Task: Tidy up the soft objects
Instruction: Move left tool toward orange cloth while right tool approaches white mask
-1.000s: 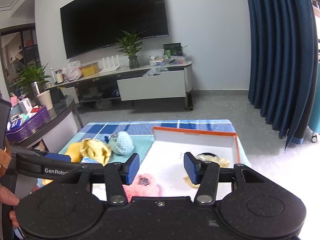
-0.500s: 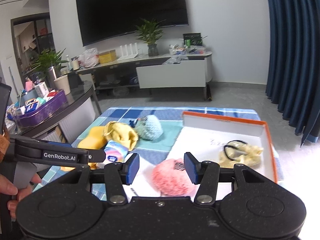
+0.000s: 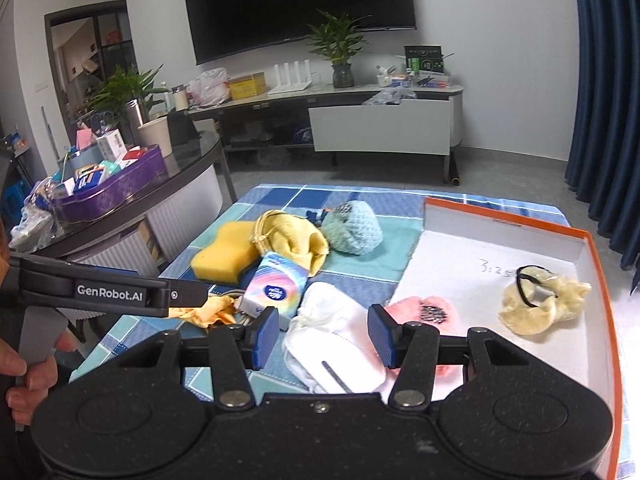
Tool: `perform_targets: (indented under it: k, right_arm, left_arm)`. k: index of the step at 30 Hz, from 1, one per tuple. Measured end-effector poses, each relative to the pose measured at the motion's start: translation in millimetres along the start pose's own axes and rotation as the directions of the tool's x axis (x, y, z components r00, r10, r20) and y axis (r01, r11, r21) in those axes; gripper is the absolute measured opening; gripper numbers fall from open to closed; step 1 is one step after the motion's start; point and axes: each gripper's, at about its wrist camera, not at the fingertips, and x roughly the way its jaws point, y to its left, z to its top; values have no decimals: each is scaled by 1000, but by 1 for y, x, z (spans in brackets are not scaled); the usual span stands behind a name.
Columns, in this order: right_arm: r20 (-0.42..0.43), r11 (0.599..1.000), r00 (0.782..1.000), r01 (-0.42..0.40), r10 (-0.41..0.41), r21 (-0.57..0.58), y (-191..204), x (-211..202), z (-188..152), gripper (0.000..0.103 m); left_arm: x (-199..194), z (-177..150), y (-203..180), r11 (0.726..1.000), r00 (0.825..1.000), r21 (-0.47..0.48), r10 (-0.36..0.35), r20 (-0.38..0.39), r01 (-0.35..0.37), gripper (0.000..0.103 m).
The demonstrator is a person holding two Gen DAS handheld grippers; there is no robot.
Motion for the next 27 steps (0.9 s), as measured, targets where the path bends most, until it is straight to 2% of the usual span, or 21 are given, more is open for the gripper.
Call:
perform_targets:
  k: [7, 19, 27]
  right_arm:
    - [-25, 1000, 1000, -12, 11, -22, 9, 10, -4, 66]
    - [-61, 999, 998, -34, 33, -13, 9, 25, -10, 66]
    - [-74, 999, 996, -40, 39, -10, 9, 31, -11, 66]
  left_arm:
    - [9, -8, 16, 1000, 999, -18, 13, -30, -14, 94]
    - [38, -23, 30, 1000, 995, 3, 10, -94, -10, 95]
    - [44, -14, 37, 1000, 998, -15, 1, -56, -2, 90]
